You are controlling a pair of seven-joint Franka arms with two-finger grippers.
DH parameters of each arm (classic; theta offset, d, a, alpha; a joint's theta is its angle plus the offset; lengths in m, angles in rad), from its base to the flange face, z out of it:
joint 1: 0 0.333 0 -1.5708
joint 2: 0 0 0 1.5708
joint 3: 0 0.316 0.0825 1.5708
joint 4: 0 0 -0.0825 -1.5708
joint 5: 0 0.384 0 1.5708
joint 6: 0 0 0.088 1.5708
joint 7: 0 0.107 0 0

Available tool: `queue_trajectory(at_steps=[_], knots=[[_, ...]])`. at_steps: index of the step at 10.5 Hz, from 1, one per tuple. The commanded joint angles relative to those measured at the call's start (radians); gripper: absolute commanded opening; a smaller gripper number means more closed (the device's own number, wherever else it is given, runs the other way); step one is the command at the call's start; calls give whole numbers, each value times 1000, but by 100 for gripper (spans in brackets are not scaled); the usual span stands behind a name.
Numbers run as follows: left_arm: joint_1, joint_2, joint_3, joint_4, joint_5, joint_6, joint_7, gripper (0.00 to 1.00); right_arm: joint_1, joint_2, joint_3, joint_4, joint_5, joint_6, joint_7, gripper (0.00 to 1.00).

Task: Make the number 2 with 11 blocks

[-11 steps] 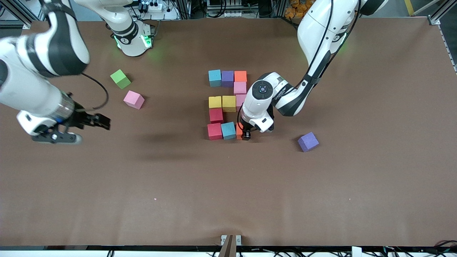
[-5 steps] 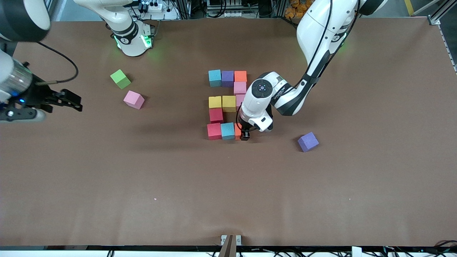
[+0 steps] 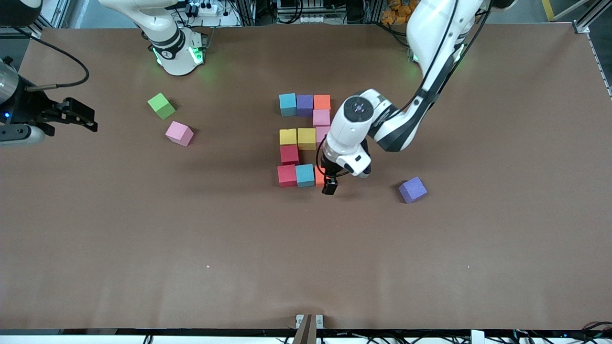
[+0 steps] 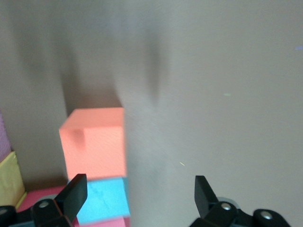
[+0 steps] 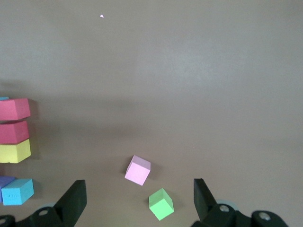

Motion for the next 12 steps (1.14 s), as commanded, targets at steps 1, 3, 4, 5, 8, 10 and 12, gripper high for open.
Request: queue_trajectory(at_steps=[1,3,4,5,8,10,12], knots=[[61,-144,-41,-29,9,-119,107,100,11,-7,-2,35,21,-16,-6,100],[96,-216,-58,-6,8,-234,300,100,11,-7,-3,35,20,-11,-3,100],[118,-249,-57,2,11,-271,418,100,11,-7,-3,35,20,-11,-3,100],[148,-286,-55,11,11,-335,566,100,11,-7,-5,35,20,-10,-3,100],[257,-282,-51,190,8,-597,912,100,4,-5,-11,30,14,9,-2,100],[329,-291,-51,269,8,-751,1206,100,7,-4,-10,30,14,16,-2,100],[402,-343,-52,296,6,-841,1479,100,5,-4,-10,29,12,18,-2,100]])
